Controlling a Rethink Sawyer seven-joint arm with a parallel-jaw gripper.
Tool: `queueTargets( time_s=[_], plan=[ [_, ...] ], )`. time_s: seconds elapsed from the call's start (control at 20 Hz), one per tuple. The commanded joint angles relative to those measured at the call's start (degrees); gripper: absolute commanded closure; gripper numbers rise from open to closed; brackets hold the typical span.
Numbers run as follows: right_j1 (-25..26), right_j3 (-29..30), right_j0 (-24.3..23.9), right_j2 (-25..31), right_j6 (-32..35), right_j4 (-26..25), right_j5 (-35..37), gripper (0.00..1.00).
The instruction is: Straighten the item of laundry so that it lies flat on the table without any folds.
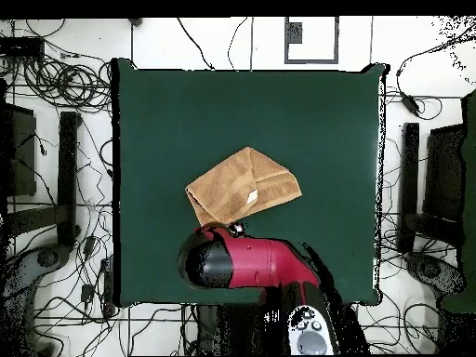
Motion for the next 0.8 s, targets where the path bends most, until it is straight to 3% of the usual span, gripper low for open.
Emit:
queueTargets(
  time_s=[0.05, 0.35, 0.8],
  plan=[
    [5.26, -8.98, -2.72, 12.03, -8.38, -5.20, 4.86, 0.00],
    [5.51, -12.52, -5.01, 17.47, -12.48, -10.40, 6.43, 0.00],
    [9.12, -20.01, -6.75, 19.14, -12.21, -14.95, 12.53, 0.00]
  ],
)
